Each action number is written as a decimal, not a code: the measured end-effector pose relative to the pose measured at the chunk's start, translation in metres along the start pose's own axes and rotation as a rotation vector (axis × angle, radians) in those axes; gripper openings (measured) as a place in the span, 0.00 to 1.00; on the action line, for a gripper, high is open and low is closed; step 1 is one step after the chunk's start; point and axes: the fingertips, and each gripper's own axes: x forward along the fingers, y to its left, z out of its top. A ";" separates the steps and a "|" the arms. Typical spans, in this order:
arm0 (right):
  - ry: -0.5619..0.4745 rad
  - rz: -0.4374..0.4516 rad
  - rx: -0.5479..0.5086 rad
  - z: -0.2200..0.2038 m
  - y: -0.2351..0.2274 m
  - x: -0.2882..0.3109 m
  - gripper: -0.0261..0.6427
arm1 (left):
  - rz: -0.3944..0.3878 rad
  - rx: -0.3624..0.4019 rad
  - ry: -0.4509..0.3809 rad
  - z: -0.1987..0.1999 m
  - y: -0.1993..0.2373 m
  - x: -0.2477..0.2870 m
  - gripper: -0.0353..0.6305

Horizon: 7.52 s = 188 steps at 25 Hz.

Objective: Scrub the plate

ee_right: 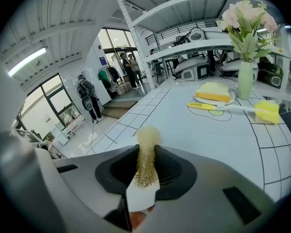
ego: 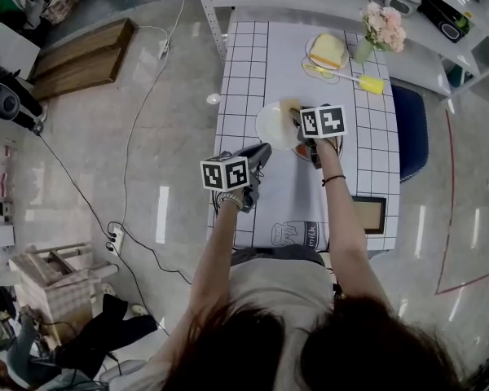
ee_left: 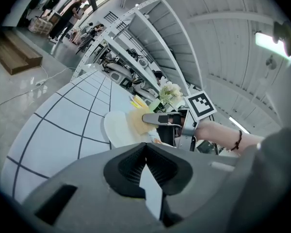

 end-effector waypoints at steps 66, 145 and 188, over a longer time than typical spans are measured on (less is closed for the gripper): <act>0.228 0.123 -0.210 -0.054 0.043 -0.032 0.15 | -0.003 -0.033 -0.010 -0.027 -0.010 -0.018 0.07; 0.062 0.135 -0.171 -0.016 0.070 0.023 0.15 | 0.039 -0.098 -0.091 -0.007 0.018 -0.037 0.07; 0.074 0.009 -0.140 -0.018 0.029 0.003 0.15 | 0.026 -0.080 -0.083 -0.009 0.011 -0.036 0.07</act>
